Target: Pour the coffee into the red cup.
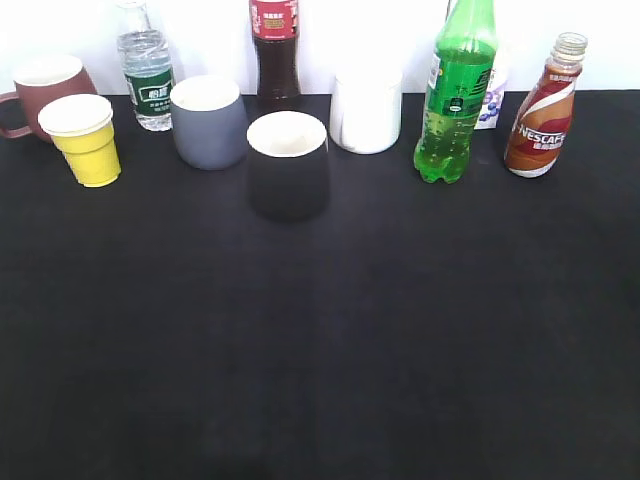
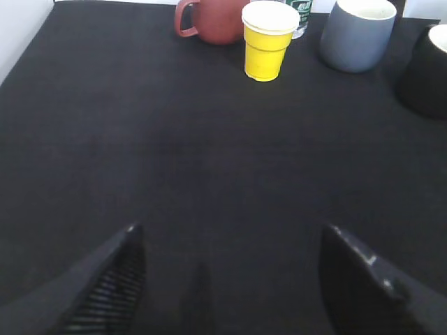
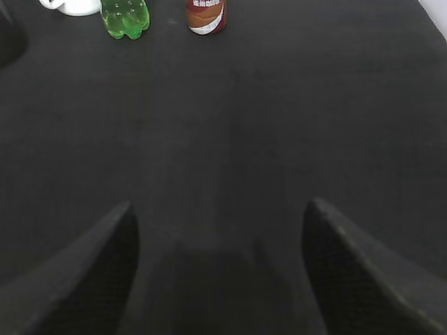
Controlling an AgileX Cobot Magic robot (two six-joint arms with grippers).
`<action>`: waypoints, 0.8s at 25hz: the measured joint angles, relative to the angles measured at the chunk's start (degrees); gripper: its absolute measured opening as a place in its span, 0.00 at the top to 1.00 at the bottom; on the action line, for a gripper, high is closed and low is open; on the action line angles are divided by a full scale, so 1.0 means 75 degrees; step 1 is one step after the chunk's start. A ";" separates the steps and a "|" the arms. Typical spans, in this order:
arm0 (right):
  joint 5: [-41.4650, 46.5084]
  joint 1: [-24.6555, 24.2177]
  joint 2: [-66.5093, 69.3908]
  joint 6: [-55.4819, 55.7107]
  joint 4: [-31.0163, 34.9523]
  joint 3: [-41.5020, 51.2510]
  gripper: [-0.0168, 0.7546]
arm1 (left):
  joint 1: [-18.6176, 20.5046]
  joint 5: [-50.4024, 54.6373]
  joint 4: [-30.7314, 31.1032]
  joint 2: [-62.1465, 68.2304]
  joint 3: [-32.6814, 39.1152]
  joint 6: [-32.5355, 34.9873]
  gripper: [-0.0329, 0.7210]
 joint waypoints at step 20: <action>0.0000 0.0000 0.0000 0.0000 0.0000 0.0000 0.24 | 0.0000 -0.3400 0.0174 0.0319 -0.0197 0.0000 0.21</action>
